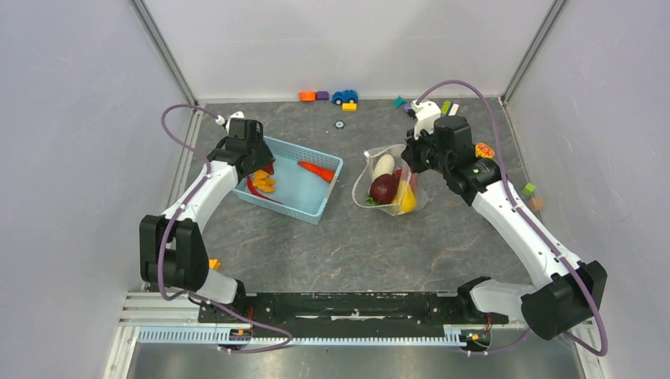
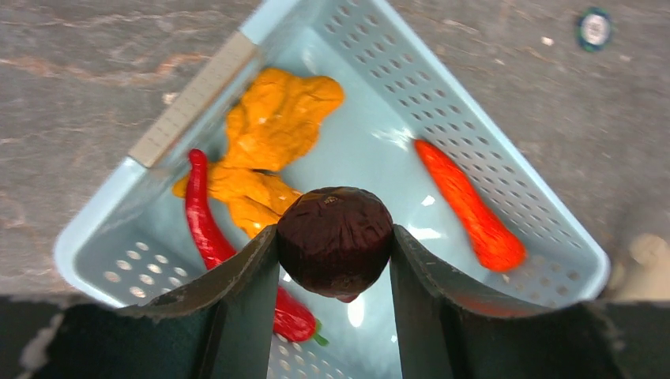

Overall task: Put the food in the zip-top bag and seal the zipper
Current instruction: Pick up the fake vegetable from the bin, then place the fake vegetable in the zipper food storage bag.

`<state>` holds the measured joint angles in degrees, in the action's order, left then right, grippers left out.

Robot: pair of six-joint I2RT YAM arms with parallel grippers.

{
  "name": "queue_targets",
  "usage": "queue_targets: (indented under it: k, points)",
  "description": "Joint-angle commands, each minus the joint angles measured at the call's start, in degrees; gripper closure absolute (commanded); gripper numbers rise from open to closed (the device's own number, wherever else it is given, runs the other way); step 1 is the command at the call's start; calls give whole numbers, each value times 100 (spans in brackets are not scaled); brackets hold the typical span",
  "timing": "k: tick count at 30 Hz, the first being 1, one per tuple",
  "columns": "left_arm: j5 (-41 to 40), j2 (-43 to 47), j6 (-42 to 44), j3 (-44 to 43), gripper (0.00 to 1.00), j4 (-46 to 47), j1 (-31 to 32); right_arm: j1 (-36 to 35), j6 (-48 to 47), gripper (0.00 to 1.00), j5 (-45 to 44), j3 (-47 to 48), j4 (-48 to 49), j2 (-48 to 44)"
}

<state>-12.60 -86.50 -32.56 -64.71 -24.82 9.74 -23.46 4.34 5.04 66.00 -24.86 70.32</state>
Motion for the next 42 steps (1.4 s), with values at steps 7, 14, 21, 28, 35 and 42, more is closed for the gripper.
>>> queue_targets:
  k: [7, 14, 21, 28, 35, 42]
  points:
    - [2622, 1252, 107, 793, 80, 2170, 481, 38, 225, 96, 249, 57, 249, 12]
    - [3334, 1534, 983, 649, 79, 2454, 1790, 35, 324, 96, 395, 39, 301, 21]
    - [3753, 1574, 1127, 830, 73, 3670, 2966, 35, 380, 96, 506, -50, 342, -86]
    - [3677, 1044, 1273, 577, 73, 3537, 3307, 35, 362, 96, 571, -148, 353, -292]
    - [3236, 443, 1523, 145, 71, 3036, 3537, 42, 370, 96, 667, -232, 406, -411]
    - [2668, 67, 1439, -139, 70, 2737, 3621, 39, 391, 96, 884, -280, 437, -474]
